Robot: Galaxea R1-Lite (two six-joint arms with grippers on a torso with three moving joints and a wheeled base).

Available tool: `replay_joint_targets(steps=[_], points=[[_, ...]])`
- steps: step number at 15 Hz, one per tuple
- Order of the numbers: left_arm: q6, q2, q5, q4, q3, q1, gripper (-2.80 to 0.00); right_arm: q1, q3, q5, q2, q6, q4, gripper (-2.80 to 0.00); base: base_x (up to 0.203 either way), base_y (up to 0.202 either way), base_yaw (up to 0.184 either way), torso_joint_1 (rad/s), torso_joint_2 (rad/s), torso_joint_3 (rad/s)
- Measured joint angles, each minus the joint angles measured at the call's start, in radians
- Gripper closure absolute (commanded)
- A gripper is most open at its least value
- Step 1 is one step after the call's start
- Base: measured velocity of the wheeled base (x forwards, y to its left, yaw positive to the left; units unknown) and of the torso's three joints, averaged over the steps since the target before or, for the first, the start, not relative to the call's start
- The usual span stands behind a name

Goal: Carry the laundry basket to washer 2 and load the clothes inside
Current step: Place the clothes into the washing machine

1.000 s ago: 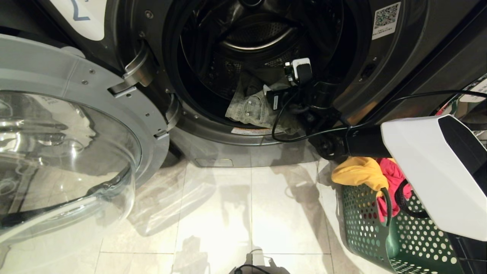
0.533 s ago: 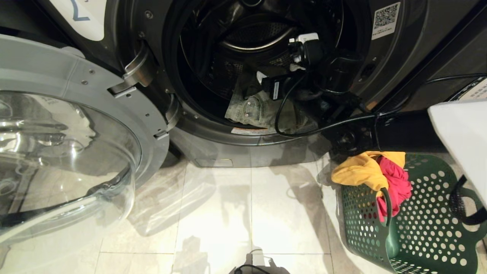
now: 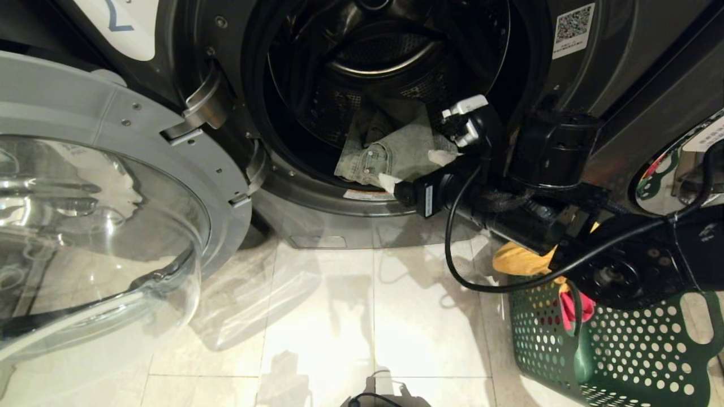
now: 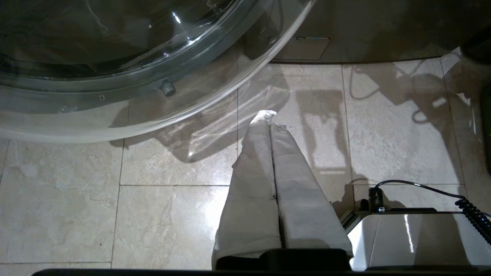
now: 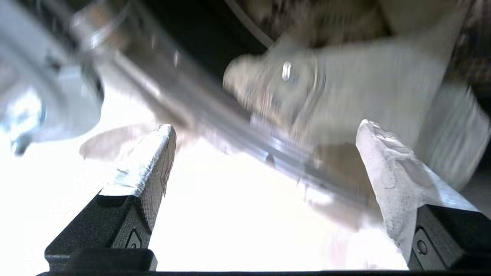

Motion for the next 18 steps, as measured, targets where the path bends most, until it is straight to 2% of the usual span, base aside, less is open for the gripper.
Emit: replay_joint_targets(steps=[4,9,12,14,17,18], points=[[0.000,0.000,0.000,0.000,0.000,0.000,0.00,0.002,0.037,-0.001,0.029,0.001,-0.005,-2.80,0.000,0.000,0.000,0.000,0.00,0.000],[0.000,0.000,0.000,0.000,0.000,0.000,0.00,-0.011,-0.098,-0.005,0.202,-0.009,0.000,-2.80,0.000,0.000,0.000,0.000,0.00,0.000],[0.000,0.000,0.000,0.000,0.000,0.000,0.00,-0.048,-0.163,-0.012,0.275,-0.054,0.010,-2.80,0.000,0.000,0.000,0.000,0.00,0.000],[0.000,0.000,0.000,0.000,0.000,0.000,0.00,-0.063,-0.174,-0.012,0.296,-0.064,0.042,-2.80,0.000,0.000,0.000,0.000,0.00,0.000],[-0.001,0.000,0.000,0.000,0.000,0.000,0.00,-0.075,-0.176,-0.020,0.295,-0.062,0.162,-2.80,0.000,0.000,0.000,0.000,0.00,0.000],[0.000,0.000,0.000,0.000,0.000,0.000,0.00,-0.080,-0.178,-0.047,0.293,-0.061,0.197,-2.80,0.000,0.000,0.000,0.000,0.00,0.000]])
